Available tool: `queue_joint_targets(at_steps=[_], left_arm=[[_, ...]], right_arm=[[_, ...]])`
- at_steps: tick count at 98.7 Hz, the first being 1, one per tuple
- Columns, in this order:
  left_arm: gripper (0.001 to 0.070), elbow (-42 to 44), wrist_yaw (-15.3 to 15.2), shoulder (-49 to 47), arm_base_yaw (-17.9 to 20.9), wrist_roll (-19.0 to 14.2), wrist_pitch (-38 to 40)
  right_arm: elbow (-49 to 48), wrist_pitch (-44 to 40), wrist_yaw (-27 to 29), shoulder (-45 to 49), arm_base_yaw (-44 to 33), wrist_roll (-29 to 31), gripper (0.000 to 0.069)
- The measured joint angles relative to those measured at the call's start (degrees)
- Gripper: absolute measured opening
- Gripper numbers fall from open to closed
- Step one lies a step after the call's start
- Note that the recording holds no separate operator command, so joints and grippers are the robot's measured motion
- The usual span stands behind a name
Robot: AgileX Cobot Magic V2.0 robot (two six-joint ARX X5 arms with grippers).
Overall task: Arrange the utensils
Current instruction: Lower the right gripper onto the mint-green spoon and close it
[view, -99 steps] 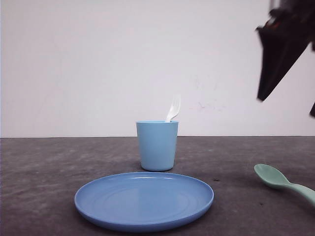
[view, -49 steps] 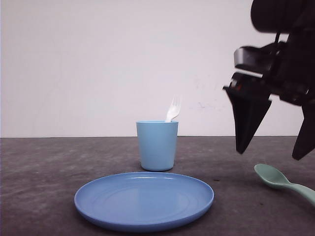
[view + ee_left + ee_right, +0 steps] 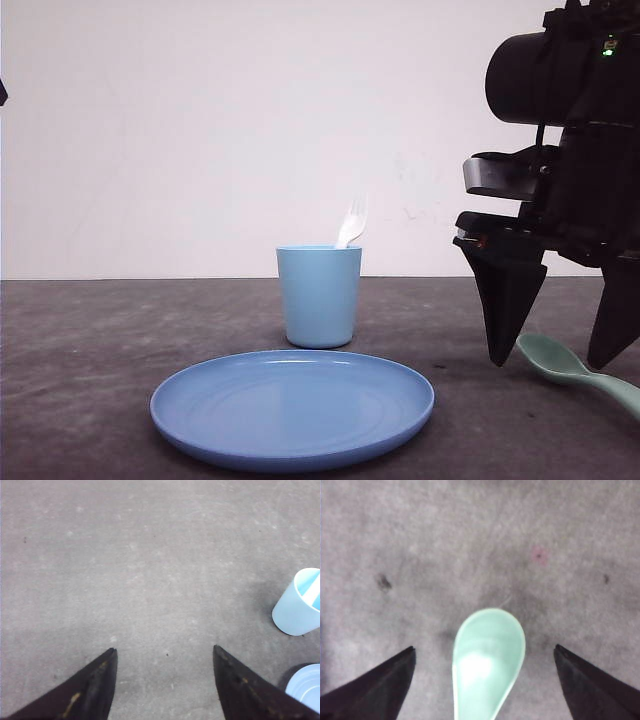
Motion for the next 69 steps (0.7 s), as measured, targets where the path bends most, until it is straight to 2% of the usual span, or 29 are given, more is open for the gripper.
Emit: queue_joint_targets(at_steps=[18, 46, 69], left_arm=[[0.0357, 0.0, -0.09, 0.0, 0.0, 0.02, 0.02], [0.0357, -0.02, -0.2, 0.0, 0.0, 0.02, 0.26], [0.0357, -0.02, -0.2, 0.0, 0.0, 0.02, 0.42]], right_arm=[[0.0, 0.33, 0.13, 0.74, 0.11, 0.13, 0.0449], [0.02, 0.44, 0.48, 1.03, 0.11, 0.15, 0.039], [0.09, 0.74, 0.63, 1.27, 0.15, 0.15, 0.0258]])
